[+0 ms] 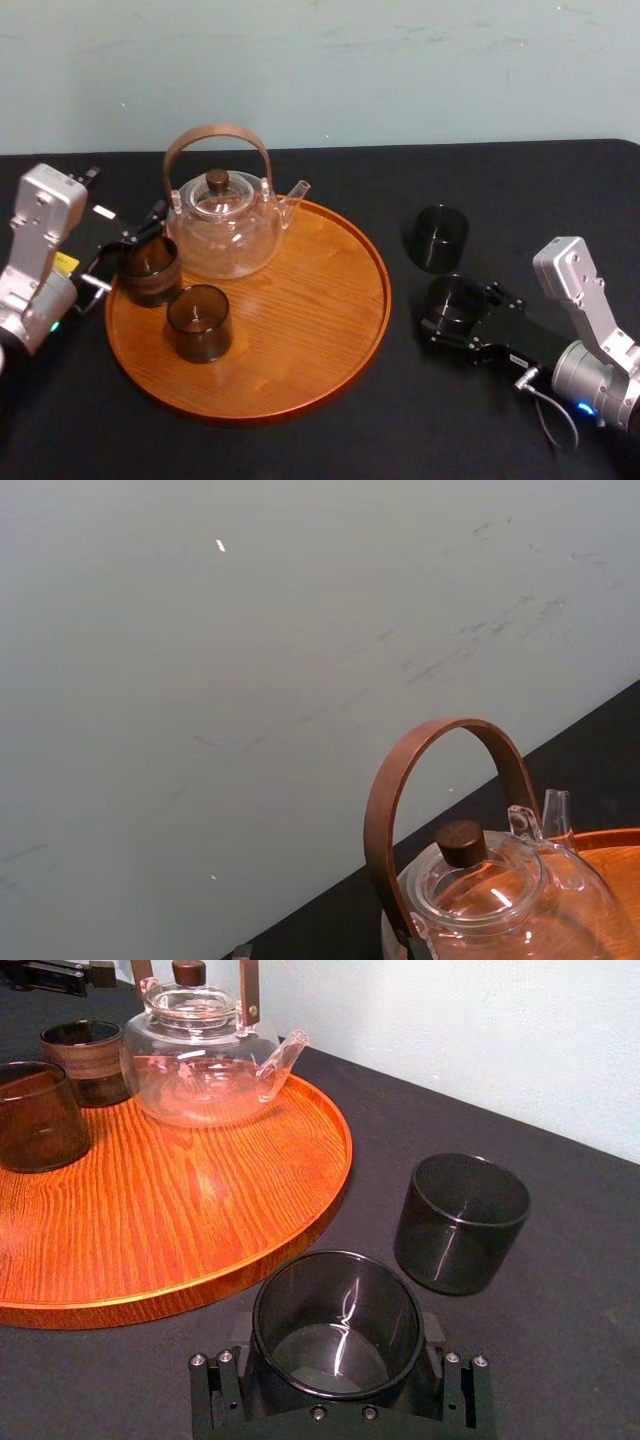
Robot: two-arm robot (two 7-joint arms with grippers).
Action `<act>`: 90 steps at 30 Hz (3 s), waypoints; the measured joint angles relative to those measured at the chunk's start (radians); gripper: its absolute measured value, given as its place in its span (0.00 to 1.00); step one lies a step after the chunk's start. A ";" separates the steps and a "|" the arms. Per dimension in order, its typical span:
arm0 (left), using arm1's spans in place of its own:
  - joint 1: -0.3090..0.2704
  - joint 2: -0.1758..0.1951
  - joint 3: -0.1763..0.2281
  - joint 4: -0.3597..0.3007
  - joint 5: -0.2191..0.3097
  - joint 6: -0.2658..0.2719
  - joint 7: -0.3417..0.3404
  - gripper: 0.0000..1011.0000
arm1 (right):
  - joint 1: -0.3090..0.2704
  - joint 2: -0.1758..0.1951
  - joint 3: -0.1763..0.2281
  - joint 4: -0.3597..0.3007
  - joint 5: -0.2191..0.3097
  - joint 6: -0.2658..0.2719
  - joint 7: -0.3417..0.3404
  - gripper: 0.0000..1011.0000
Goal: Pick up the glass from the table and place it on the tray.
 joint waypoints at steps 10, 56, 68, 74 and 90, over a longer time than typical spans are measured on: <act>0.000 0.000 0.000 0.000 0.000 0.000 0.000 0.99 | -0.002 0.002 0.000 -0.002 0.002 -0.001 -0.001 0.99; 0.000 0.000 0.000 0.000 0.000 0.000 0.000 0.99 | -0.006 0.000 -0.027 -0.093 0.009 -0.030 0.084 0.90; 0.000 0.000 0.000 0.000 0.000 0.000 0.000 0.99 | 0.066 -0.052 -0.120 -0.093 -0.024 -0.004 0.103 0.90; 0.000 0.000 0.000 0.000 0.000 0.000 0.000 0.99 | 0.108 -0.086 -0.160 -0.060 -0.042 0.004 0.108 0.90; 0.000 0.000 0.000 0.000 0.000 0.000 0.000 0.99 | 0.176 -0.147 -0.225 0.018 -0.066 0.004 0.117 0.90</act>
